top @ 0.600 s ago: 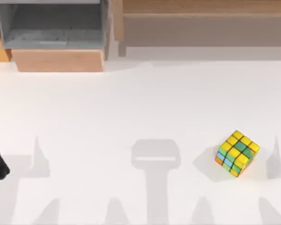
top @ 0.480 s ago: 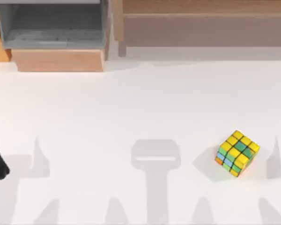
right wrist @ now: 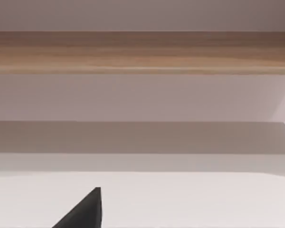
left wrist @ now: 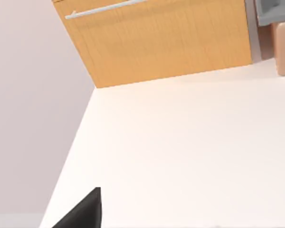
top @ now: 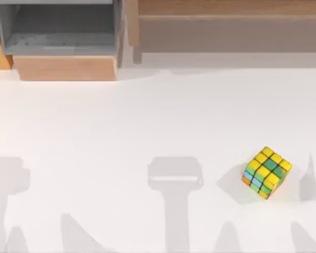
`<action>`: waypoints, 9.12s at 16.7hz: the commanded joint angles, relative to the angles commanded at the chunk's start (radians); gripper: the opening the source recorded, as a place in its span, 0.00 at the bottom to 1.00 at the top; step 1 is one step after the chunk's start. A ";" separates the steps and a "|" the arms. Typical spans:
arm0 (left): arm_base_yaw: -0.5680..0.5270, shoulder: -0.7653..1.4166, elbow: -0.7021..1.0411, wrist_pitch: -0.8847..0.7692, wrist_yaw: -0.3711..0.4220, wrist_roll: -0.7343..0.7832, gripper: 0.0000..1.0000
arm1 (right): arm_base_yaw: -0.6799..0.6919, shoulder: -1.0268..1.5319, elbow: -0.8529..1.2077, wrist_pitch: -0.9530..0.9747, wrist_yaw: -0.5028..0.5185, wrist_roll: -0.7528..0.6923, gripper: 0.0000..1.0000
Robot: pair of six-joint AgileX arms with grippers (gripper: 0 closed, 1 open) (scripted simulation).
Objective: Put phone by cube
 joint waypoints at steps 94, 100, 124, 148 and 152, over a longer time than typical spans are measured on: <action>-0.886 1.761 1.530 -0.954 -0.003 -0.864 0.00 | 0.000 0.000 0.000 0.000 0.000 0.000 1.00; -1.086 1.856 1.614 -1.003 -0.013 -1.121 0.00 | 0.000 0.000 0.000 0.000 0.000 0.000 1.00; -1.121 1.823 1.671 -0.997 -0.030 -1.137 0.00 | 0.000 0.000 0.000 0.000 0.000 0.000 1.00; -1.116 1.786 1.622 -0.862 -0.018 -1.141 0.00 | 0.000 0.000 0.000 0.000 0.000 0.000 1.00; -1.109 1.824 1.569 -0.837 -0.015 -1.143 0.00 | 0.000 0.000 0.000 0.000 0.000 0.000 1.00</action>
